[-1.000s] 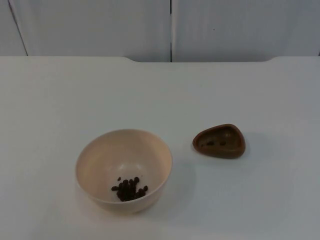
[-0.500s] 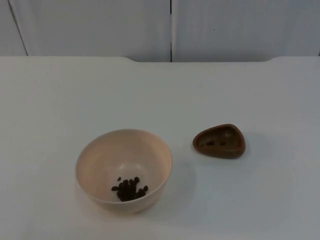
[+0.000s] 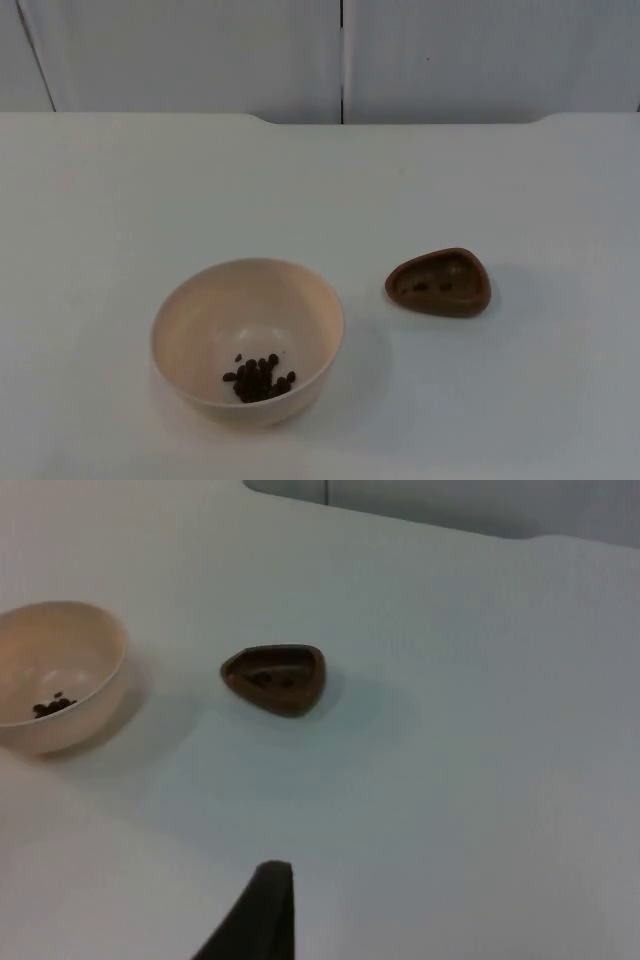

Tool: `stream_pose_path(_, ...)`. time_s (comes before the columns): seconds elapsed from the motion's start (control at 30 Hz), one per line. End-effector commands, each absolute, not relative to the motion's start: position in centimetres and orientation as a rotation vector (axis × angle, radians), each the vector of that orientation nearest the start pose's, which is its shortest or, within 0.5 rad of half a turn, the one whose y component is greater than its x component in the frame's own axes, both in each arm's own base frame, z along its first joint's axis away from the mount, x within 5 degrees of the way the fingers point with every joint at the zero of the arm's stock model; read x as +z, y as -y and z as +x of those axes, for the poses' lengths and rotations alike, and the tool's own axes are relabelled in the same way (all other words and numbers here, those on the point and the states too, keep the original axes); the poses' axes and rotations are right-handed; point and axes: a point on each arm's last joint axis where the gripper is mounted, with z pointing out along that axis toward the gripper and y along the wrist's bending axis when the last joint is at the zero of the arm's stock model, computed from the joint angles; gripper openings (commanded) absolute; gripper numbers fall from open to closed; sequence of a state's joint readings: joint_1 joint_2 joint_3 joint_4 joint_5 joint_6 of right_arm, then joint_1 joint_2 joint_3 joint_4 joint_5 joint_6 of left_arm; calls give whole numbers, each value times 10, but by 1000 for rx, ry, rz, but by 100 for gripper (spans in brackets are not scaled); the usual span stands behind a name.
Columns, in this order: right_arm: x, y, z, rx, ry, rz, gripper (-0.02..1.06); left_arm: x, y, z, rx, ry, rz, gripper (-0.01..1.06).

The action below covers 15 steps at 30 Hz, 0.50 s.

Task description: Pick up the bowl with the left hand and pour the coffee beans from the cup into the bowl with the right hand.

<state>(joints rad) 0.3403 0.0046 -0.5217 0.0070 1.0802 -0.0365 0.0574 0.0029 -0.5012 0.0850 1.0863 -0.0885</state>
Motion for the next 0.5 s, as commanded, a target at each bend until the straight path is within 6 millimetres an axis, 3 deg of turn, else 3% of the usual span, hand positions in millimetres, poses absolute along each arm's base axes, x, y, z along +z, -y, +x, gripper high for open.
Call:
stream_pose_path(0.0, 281, 1, -7, 159, -2023, -314, 105, 276, -7, -6, 92, -2053, -159, 105)
stream_pose_path(0.47, 281, 0, -7, 18, -2041, -84, 105, 276, -7, -6, 88, -2054, -153, 105)
